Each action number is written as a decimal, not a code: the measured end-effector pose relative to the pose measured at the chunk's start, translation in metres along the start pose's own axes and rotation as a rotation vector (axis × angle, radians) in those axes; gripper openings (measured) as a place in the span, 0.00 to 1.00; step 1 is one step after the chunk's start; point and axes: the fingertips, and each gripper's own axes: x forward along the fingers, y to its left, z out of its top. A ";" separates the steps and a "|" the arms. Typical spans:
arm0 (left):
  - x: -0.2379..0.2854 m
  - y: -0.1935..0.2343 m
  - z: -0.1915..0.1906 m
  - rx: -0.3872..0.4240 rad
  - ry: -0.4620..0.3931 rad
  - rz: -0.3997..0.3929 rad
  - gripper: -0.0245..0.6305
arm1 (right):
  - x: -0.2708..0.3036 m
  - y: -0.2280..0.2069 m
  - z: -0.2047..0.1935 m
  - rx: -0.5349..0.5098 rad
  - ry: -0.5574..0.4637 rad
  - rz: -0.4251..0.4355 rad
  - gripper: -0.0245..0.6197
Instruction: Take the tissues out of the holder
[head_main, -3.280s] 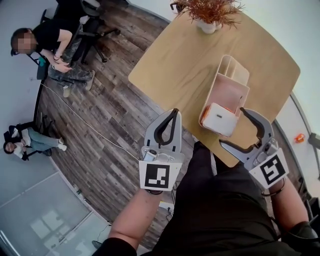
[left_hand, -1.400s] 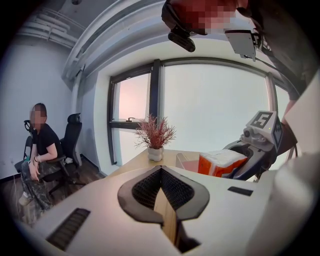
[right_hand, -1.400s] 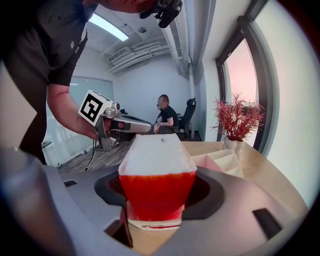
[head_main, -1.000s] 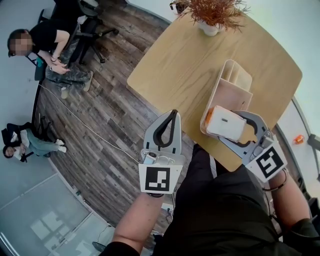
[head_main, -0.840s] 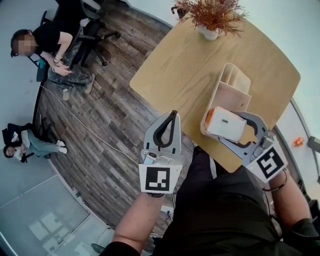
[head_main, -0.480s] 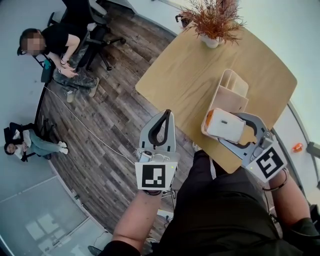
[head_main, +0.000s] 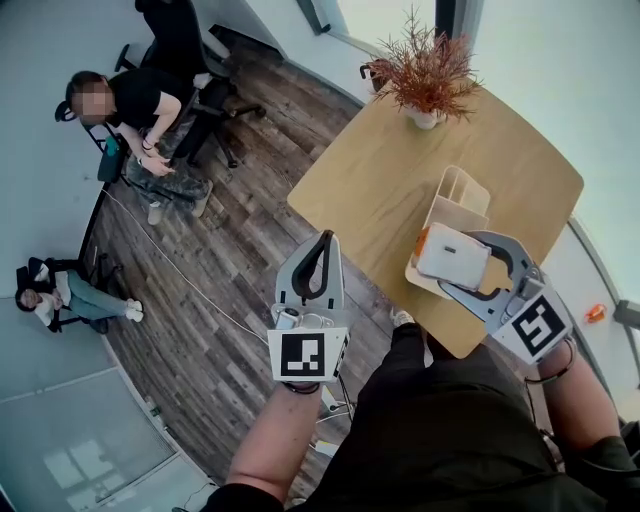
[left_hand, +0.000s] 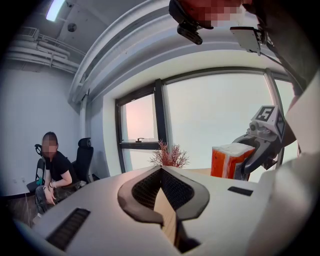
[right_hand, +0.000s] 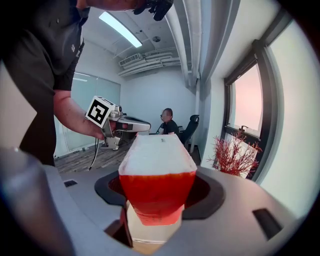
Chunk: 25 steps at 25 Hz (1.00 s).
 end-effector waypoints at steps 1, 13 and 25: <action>0.000 0.001 0.002 0.006 0.000 0.000 0.04 | -0.001 -0.001 0.004 -0.005 -0.004 -0.002 0.47; -0.006 0.008 0.038 0.030 -0.060 0.005 0.04 | -0.010 -0.012 0.040 -0.065 -0.027 -0.022 0.47; -0.023 -0.003 0.068 0.056 -0.094 0.033 0.04 | -0.033 -0.012 0.068 -0.109 -0.054 -0.014 0.47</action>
